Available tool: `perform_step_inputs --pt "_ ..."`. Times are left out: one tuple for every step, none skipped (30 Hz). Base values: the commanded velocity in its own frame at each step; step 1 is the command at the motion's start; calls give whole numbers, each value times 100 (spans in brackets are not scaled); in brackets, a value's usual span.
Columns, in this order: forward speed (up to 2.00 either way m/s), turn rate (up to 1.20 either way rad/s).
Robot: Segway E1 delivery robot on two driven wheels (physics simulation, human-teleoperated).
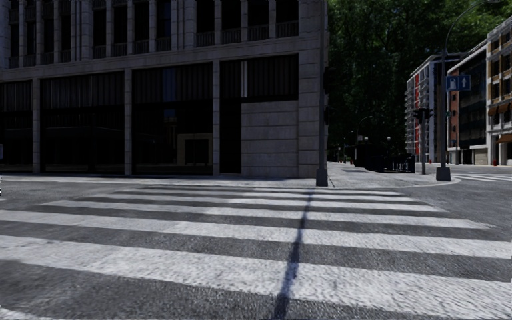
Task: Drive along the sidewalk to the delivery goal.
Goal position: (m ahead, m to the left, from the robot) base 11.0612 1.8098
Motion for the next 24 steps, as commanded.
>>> perform_step_inputs --pt "200 45" --pt "200 45" --pt "200 44" --pt "200 41" --pt "200 41" --pt "200 39" --pt "200 31" --pt "200 26" --pt "200 11" --pt "200 0" --pt "200 0" --pt "200 0" --pt "200 0" --pt "200 0" --pt "200 0" --pt "200 0" --pt "200 0" --pt "200 0" --pt "200 0" --pt "200 0" --pt "200 0" --pt "200 0" --pt "200 0" --pt "200 0"
